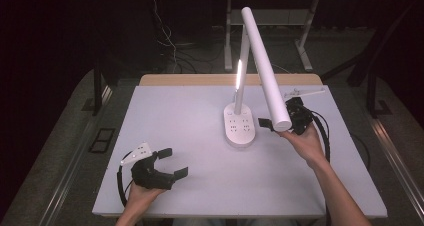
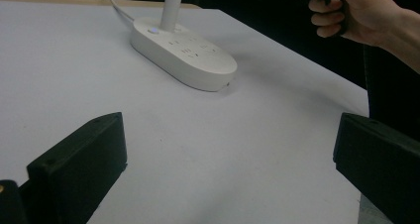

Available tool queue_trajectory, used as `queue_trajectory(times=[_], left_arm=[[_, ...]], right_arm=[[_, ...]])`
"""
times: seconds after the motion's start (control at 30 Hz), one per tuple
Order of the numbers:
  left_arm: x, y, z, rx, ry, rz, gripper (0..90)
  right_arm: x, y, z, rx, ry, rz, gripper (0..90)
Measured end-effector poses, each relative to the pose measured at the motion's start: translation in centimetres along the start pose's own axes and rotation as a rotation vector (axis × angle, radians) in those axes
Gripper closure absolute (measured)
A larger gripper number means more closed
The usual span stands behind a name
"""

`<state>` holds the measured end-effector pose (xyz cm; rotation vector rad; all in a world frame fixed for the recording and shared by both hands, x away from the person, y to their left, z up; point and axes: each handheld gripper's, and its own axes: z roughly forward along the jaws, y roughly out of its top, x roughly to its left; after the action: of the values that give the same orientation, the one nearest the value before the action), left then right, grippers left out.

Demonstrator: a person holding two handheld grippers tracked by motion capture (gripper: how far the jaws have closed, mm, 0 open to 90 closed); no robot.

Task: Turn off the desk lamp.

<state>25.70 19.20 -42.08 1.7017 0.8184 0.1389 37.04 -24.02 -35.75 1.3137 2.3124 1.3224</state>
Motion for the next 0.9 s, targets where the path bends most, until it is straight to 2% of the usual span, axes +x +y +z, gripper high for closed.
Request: queue_trajectory(times=[0.27,0.43,0.6,0.67,0.9], left_arm=[[0.0,0.0,0.0,-0.005,-0.001,-0.005,0.0],[0.1,0.0,0.0,-0.004,-0.001,-0.005,0.0],[0.0,0.0,0.0,-0.002,-0.002,-0.006,0.0],[0.0,0.0,0.0,0.0,-0.001,-0.005,0.0],[0.1,0.0,0.0,0.003,0.003,-0.002,0.0]], right_arm=[[0.9,-1.7,-1.5,-0.019,0.026,-0.015,0.6],[1.3,-3.6,-2.6,-0.022,0.037,-0.019,0.6],[1.2,-4.9,-3.2,-0.03,0.041,0.0,0.6],[1.2,-6.1,-3.6,-0.035,0.044,0.017,0.6],[1.6,-8.3,-4.6,-0.059,0.04,0.032,0.7]])
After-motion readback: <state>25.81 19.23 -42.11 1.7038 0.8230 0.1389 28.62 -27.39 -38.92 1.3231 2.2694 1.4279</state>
